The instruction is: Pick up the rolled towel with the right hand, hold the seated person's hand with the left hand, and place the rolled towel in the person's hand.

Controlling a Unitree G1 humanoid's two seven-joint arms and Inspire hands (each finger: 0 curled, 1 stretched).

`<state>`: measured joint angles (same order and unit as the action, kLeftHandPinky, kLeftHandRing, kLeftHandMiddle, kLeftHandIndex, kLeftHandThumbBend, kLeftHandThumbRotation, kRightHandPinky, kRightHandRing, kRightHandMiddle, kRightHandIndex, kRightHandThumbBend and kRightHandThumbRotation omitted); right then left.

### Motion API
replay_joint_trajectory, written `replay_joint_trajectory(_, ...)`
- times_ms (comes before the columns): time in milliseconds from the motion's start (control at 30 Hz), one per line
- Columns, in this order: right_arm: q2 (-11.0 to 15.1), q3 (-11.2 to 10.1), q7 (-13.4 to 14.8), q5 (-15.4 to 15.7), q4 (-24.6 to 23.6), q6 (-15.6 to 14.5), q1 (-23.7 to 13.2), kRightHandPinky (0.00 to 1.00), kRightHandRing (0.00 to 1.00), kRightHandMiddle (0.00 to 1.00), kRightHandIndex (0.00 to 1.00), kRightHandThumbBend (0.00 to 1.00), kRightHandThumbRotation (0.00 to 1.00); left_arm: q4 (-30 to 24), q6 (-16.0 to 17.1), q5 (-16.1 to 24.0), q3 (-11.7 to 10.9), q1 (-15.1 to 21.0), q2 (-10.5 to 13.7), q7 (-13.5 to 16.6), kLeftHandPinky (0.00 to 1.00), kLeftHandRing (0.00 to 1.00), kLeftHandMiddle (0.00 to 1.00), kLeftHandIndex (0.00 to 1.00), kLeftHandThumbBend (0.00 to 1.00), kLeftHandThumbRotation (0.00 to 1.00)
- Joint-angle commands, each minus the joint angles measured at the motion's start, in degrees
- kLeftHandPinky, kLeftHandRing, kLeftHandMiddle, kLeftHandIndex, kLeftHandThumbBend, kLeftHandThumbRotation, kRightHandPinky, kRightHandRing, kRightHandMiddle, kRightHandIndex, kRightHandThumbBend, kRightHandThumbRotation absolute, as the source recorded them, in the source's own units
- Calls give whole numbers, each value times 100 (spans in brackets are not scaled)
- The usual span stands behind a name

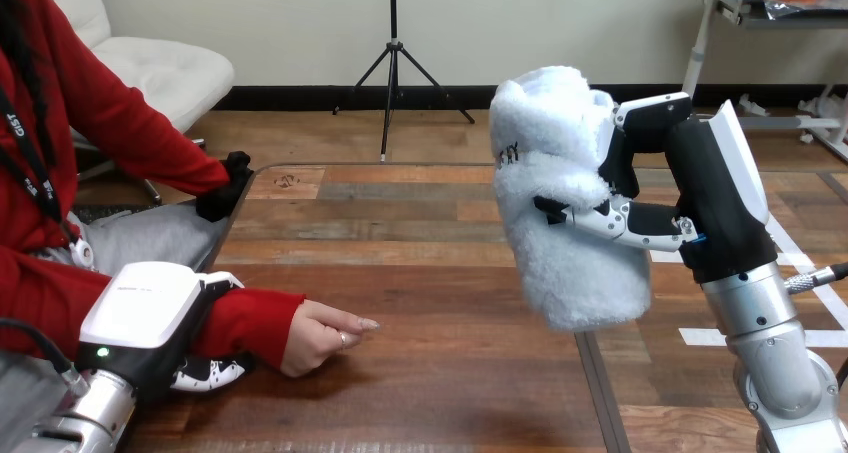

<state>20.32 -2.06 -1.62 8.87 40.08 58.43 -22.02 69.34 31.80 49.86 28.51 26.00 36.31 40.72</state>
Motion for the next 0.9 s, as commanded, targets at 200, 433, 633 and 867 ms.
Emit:
replay_joint_trajectory(200,-77,-84,-4,-226,-384,-8,-183,3,7,9,8,52,0,18,-25,-54,83,155,-37,-144,40,42,48,54,86,22)
replay_joint_trajectory(433,-107,-76,-39,-278,-372,-27,-192,3,7,9,8,52,0,-21,-49,-1,120,160,-27,-118,32,35,42,48,82,20)
replay_joint_trajectory(633,-123,-74,-66,-305,-363,-43,-199,3,7,9,8,52,0,-52,9,-12,119,158,-16,-133,26,30,37,42,80,17)
replay_joint_trajectory(867,-134,-69,-61,-294,-346,-72,-211,3,7,9,8,52,0,-103,18,-4,120,164,-11,-122,23,27,34,38,80,15)
